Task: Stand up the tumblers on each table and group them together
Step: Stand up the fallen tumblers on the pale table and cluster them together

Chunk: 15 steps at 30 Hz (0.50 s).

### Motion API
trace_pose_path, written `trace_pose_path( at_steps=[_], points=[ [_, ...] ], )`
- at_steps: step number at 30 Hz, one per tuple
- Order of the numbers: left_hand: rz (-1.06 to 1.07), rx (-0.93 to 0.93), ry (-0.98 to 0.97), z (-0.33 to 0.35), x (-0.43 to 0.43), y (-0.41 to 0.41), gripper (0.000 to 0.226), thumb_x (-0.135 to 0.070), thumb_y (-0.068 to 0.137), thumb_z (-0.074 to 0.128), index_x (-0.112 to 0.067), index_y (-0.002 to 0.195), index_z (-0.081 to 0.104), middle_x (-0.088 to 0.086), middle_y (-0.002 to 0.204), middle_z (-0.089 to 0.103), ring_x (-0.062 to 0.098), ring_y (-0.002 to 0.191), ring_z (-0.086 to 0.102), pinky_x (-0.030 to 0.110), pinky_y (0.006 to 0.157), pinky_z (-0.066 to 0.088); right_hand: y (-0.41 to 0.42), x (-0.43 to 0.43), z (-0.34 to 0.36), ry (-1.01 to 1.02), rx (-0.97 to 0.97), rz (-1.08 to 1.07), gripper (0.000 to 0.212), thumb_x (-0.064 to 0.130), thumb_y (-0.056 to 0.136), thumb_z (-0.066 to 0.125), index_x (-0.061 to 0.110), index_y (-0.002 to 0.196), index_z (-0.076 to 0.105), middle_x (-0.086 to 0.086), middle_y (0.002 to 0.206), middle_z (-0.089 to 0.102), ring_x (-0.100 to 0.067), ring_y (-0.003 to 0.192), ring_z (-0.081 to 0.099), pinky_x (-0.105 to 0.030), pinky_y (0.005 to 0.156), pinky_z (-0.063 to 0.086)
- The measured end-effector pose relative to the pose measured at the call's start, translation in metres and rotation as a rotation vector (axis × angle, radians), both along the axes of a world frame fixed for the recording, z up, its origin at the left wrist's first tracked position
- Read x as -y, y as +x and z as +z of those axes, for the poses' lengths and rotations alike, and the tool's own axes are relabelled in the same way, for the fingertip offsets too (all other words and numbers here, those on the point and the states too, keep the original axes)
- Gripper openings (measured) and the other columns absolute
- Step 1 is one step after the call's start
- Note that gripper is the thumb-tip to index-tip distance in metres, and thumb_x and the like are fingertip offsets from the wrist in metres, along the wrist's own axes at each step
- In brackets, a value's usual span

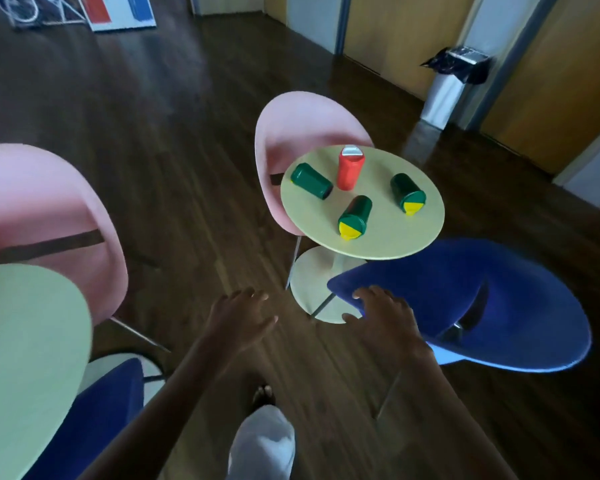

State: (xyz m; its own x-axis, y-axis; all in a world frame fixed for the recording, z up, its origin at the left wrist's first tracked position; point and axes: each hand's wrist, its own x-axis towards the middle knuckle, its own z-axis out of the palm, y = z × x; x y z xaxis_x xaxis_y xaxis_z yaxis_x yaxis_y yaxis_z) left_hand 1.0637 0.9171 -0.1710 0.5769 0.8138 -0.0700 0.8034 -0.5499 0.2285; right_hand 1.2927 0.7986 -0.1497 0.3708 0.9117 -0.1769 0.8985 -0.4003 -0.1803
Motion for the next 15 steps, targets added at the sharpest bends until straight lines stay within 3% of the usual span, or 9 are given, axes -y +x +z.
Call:
trace_pose_path(
  at_steps=[15],
  points=[
    [-0.164, -0.040, -0.040, -0.034, -0.247, 0.112, 0.048, -0.050, 0.083, 0.053, -0.022, 0.122, 0.056, 0.001, 0.119, 0.064, 0.022, 0.110, 0.060, 0.035, 0.092, 0.043, 0.088, -0.239, -0.018, -0.007, -0.102, -0.127, 0.048, 0.048, 0.087, 0.057, 0.020, 0.126, 0.052, -0.001, 0.126, 0.057, -0.022, 0.116, 0.054, -0.035, 0.093, 0.041]
  ],
)
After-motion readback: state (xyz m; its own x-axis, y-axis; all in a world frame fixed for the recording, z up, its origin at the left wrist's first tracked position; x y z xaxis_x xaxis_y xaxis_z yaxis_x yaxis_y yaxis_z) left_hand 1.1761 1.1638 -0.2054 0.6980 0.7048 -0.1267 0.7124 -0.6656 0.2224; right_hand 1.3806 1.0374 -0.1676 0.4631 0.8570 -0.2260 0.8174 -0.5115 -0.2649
